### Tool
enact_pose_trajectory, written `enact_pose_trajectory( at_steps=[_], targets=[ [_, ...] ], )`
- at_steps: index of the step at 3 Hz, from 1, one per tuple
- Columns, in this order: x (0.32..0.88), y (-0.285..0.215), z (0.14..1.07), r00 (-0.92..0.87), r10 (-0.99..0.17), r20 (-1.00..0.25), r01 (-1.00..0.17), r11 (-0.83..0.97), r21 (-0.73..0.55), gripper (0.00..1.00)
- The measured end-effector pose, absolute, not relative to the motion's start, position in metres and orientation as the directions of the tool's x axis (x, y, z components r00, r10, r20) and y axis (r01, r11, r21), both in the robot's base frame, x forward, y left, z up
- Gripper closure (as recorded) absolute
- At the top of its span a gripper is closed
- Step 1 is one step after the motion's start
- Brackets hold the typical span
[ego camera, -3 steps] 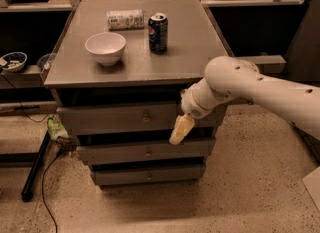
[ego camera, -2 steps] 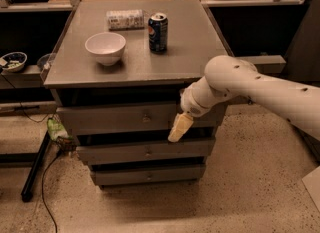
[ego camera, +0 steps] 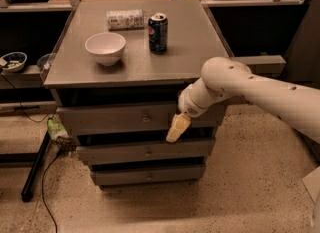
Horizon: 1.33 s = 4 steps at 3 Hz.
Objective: Open top drawer
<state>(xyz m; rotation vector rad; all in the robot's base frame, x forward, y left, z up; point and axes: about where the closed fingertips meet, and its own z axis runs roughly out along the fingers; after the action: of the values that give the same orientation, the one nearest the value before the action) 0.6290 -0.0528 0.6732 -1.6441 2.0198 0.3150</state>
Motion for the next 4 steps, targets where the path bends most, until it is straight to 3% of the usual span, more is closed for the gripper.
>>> enact_pose_trajectory(
  at_steps=[4],
  targets=[
    [0.584,-0.056,0.670,-0.136,-0.825,-0.548,-0.979,0.197,-0.054,0.00]
  ],
)
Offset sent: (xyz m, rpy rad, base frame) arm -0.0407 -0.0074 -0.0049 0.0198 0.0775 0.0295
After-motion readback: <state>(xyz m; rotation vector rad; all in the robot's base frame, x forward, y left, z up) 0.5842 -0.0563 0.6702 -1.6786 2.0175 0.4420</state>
